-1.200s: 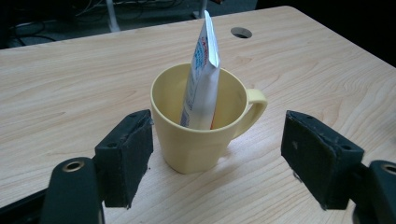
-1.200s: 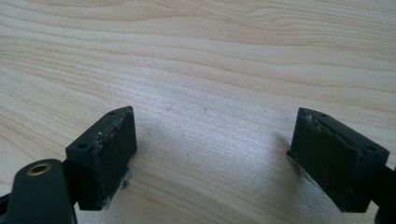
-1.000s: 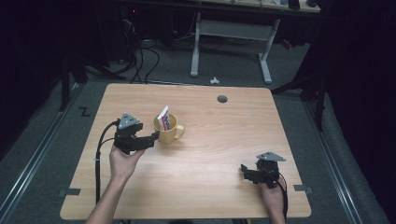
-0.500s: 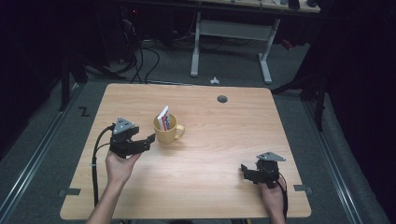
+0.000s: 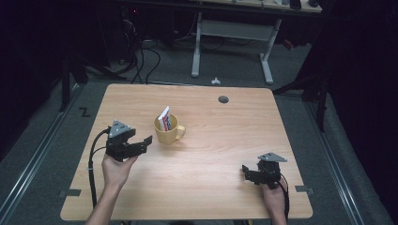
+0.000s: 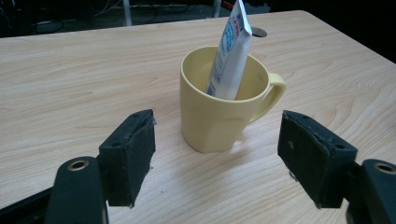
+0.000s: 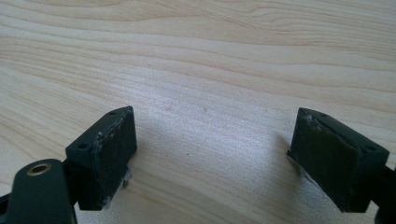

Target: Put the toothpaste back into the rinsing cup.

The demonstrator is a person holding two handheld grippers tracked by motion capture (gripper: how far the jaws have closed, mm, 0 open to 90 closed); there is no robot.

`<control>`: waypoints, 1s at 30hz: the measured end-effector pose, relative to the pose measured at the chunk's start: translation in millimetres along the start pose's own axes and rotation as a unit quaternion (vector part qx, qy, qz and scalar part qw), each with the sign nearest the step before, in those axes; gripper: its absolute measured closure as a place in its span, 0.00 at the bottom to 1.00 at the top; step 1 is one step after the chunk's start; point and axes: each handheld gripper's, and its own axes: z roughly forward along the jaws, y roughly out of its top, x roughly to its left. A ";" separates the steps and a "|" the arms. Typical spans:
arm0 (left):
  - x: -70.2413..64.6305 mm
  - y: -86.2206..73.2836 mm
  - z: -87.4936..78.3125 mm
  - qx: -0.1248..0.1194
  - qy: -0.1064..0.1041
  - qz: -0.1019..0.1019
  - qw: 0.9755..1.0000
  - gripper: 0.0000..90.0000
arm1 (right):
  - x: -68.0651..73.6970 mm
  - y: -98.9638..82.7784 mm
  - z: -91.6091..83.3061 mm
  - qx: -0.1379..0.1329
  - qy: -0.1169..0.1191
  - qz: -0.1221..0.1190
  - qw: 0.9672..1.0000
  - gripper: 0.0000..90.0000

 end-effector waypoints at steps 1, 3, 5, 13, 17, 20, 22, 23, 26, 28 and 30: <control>0.2 -0.7 -0.3 -0.001 0.000 -0.001 1.000 0.31 | 0.0 0.0 0.0 0.000 0.000 0.000 1.000 0.16; 0.6 -2.1 -0.8 -0.002 0.000 -0.002 1.000 0.31 | 0.0 0.0 0.0 0.000 0.000 0.000 1.000 0.16; 1.4 -3.8 -1.0 0.000 -0.001 -0.003 1.000 0.31 | 0.0 0.0 0.0 0.000 0.000 0.000 1.000 0.16; 3.8 -8.6 -1.6 0.008 0.000 -0.010 1.000 0.32 | 0.0 0.0 0.0 0.000 0.000 0.000 1.000 0.16; 4.0 -10.7 -2.1 0.007 0.001 -0.012 1.000 0.32 | 0.0 0.0 0.0 0.000 0.000 0.000 1.000 0.16; 5.2 -13.1 -2.7 0.007 0.002 -0.015 1.000 0.32 | 0.0 0.0 0.0 0.000 0.000 0.000 1.000 0.16; 6.0 -14.7 -3.2 0.006 0.003 -0.018 1.000 0.32 | 0.0 0.0 0.0 0.000 0.000 0.000 1.000 0.16; 6.6 -15.6 -3.6 0.005 0.004 -0.020 1.000 0.32 | 0.0 0.0 0.0 0.000 0.000 0.000 1.000 0.16; 8.5 -18.6 -4.2 0.006 0.004 -0.024 1.000 0.32 | 0.0 0.0 0.0 0.000 0.000 0.000 1.000 0.16; 9.7 -20.6 -4.6 0.007 0.006 -0.027 1.000 0.32 | 0.0 0.0 0.0 0.000 0.000 0.000 1.000 0.16; 10.6 -22.6 -5.1 0.007 0.007 -0.030 1.000 0.32 | 0.0 0.0 0.0 0.000 0.000 0.000 1.000 0.16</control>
